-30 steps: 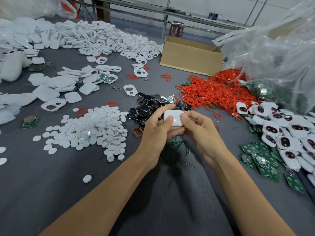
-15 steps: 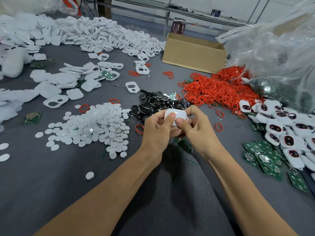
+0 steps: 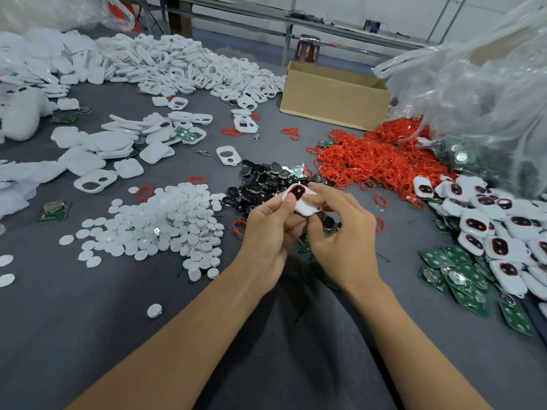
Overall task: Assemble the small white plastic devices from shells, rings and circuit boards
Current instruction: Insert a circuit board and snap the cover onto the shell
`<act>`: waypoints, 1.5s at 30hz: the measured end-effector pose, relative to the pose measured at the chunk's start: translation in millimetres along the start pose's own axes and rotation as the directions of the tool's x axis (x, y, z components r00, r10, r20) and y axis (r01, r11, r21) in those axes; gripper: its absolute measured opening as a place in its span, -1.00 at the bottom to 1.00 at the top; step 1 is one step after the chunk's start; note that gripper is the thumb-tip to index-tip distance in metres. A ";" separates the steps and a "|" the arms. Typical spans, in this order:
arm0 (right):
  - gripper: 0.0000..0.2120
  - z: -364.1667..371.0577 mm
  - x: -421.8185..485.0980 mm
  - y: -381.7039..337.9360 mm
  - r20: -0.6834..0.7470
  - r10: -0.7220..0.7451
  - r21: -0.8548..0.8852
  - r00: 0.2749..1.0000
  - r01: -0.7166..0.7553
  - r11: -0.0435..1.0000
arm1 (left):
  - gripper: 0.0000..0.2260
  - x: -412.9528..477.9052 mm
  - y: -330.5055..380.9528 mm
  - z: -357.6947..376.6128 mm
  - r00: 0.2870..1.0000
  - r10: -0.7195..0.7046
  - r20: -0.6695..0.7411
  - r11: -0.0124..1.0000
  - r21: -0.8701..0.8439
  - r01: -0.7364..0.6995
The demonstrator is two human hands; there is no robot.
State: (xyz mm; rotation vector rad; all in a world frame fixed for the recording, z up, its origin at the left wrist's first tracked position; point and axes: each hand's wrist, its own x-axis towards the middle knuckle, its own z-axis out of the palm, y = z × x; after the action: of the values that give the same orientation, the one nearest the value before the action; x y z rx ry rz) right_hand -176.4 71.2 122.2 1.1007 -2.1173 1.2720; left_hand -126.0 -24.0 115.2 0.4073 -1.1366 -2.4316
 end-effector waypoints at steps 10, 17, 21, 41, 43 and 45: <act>-0.76 -3.9 5.5 -1.9 0.248 0.468 0.410 0.848 -0.529 0.743 | -0.78 -2.0 3.5 -5.8 0.993 0.114 0.031 0.973 0.200 -0.118; -0.74 -7.6 9.6 -1.8 0.240 0.490 0.502 0.838 -0.539 0.676 | -0.73 -3.8 3.4 -3.9 0.990 0.115 0.083 0.962 0.239 -0.132; -0.73 -6.4 10.9 -2.9 0.206 0.462 0.493 0.863 -0.499 0.713 | -0.72 -3.9 2.2 -4.2 0.990 0.117 0.085 0.960 0.245 -0.134; -0.72 -8.9 7.9 7.8 0.331 0.389 0.620 0.860 -0.509 0.597 | -0.71 -6.5 1.4 -1.7 0.976 0.192 0.098 0.925 0.314 -0.214; -0.71 -9.1 8.1 8.0 0.333 0.377 0.627 0.864 -0.502 0.596 | -0.72 -6.7 2.1 -1.7 0.977 0.191 0.093 0.931 0.299 -0.211; -0.71 -9.0 7.6 8.6 0.329 0.380 0.616 0.865 -0.501 0.608 | -0.73 -6.4 2.9 -1.5 0.978 0.190 0.082 0.934 0.291 -0.206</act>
State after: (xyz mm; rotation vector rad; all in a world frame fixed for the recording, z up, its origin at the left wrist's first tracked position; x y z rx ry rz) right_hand -188.1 78.2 127.3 0.9730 -2.1581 2.4400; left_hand -119.1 -23.5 117.0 0.3028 -1.4996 -2.1128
